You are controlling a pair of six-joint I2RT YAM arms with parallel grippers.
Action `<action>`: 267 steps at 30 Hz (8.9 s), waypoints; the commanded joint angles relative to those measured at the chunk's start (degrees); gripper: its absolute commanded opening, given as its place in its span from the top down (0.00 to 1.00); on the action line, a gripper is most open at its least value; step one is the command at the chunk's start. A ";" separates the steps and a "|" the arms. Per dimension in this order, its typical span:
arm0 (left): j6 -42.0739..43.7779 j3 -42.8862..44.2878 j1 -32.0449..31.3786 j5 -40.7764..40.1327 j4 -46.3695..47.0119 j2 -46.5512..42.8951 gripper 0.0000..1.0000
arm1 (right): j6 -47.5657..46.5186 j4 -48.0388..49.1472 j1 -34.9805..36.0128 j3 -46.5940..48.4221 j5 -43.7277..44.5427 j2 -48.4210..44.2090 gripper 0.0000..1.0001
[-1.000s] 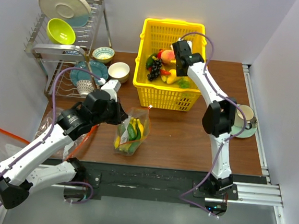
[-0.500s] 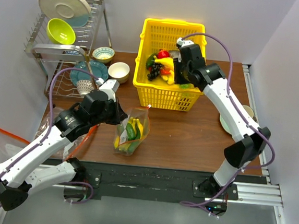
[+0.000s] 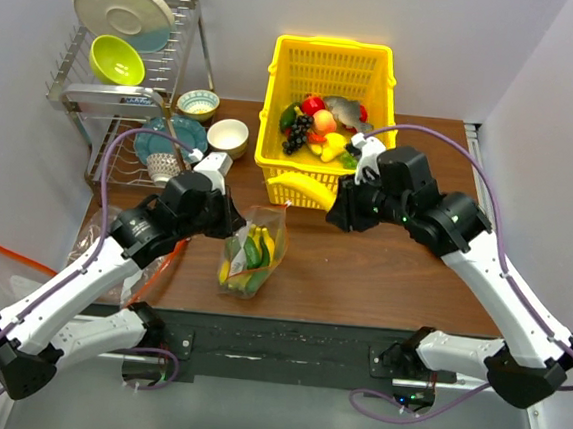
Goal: Place the food in the zip-top bag and seal the zipper
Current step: Place the fake fruit in the zipper food storage bag, then pick up the fake fruit from the bin, then place the fake fruit in the zipper food storage bag, then adjust the zipper food storage bag at the center of the board.
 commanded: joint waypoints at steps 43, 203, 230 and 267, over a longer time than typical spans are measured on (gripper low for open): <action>-6.90 1.30 -0.28 11.93 10.82 4.26 1.00 | 6.55 -10.96 20.46 16.16 28.06 26.42 0.99; -6.03 4.99 -0.11 5.25 3.35 -2.34 1.00 | 8.58 42.06 3.41 -21.80 -29.25 5.95 0.77; -4.80 5.08 -0.10 3.49 2.82 -2.78 1.00 | 7.26 19.36 10.70 -23.20 -9.21 1.03 0.36; -11.48 -8.55 -0.19 18.62 12.94 -1.37 1.00 | 10.60 19.10 11.85 -2.54 3.89 3.84 1.00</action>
